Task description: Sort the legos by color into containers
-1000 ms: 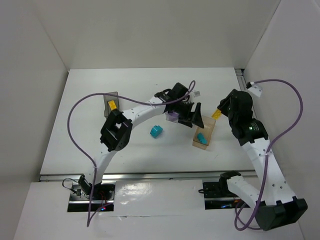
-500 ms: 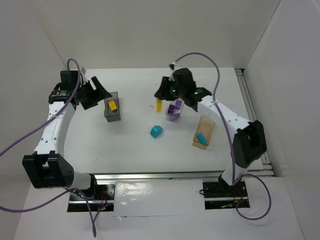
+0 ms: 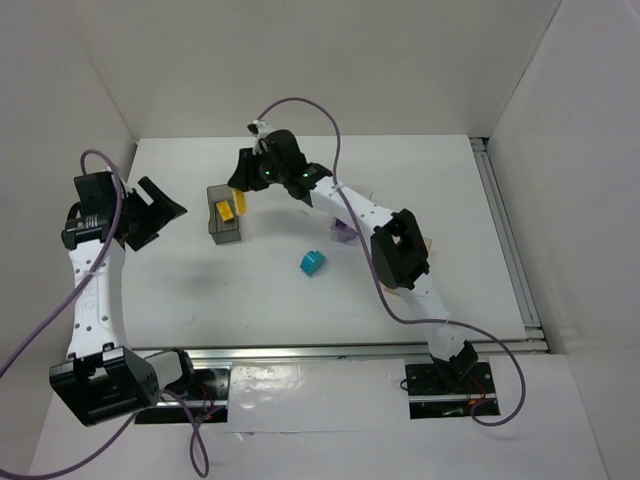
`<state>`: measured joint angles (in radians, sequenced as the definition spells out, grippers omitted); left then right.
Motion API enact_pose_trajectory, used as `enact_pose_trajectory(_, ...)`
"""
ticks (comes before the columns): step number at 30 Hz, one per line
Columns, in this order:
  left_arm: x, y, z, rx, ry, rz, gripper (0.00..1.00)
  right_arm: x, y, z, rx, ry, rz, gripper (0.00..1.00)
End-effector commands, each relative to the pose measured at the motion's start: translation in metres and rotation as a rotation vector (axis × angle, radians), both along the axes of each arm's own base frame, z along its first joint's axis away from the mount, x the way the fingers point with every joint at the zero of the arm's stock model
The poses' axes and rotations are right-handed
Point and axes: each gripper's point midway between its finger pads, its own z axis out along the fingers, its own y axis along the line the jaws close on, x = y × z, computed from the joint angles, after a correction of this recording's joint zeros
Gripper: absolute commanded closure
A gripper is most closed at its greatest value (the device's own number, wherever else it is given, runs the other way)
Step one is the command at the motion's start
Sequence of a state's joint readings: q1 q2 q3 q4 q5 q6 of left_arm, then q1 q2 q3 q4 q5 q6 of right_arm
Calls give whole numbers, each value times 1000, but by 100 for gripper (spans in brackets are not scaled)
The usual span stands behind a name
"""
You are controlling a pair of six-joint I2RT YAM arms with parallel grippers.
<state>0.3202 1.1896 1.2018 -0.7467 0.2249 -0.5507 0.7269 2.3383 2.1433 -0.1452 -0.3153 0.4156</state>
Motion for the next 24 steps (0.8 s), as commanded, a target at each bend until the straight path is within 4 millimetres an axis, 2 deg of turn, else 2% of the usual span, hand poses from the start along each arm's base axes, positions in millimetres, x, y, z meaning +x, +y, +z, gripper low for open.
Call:
enact_pose_trajectory(1,-6,5,9,-11,-68,6,8,2,33,26,72,-97,74,71)
enact_pose_trajectory(2,-6,5,9,-12,-68,6,8,6,38,17,77,-102,74,71)
enact_pose_trajectory(3,-6,3,10,-28,-74,-1,8,7,40,22,101,-106,69,71)
enact_pose_trajectory(6,-7,3,5,-40,-63,-15,8,13,50,23,145,-130,51,70)
enact_pose_trajectory(10,-7,4,6,-48,-66,-15,8,18,63,14,159,-133,47,70)
enact_pose_trajectory(11,-7,2,6,-55,-69,-22,8,17,69,0,154,-117,40,70)
enact_pose_trajectory(14,-8,1,3,-58,-61,-22,8,14,74,-9,144,-109,39,70)
enact_pose_trajectory(15,-8,1,3,-58,-61,-22,8,14,75,-19,135,-99,39,70)
enact_pose_trajectory(18,-8,1,3,-58,-61,-22,8,18,76,-31,129,-81,24,69)
enact_pose_trajectory(19,-8,1,3,-58,-61,-22,8,18,76,-31,129,-81,24,64)
enact_pose_trajectory(20,-8,1,3,-58,-61,-22,8,14,80,-27,134,-89,22,35)
enact_pose_trajectory(22,-9,1,5,-47,-71,-29,8,15,80,-21,143,-98,23,22)
enact_pose_trajectory(23,-9,1,5,-47,-71,-29,8,17,80,-9,155,-113,13,9)
enact_pose_trajectory(24,-10,2,8,-37,-80,-23,8,18,78,0,163,-125,2,6)
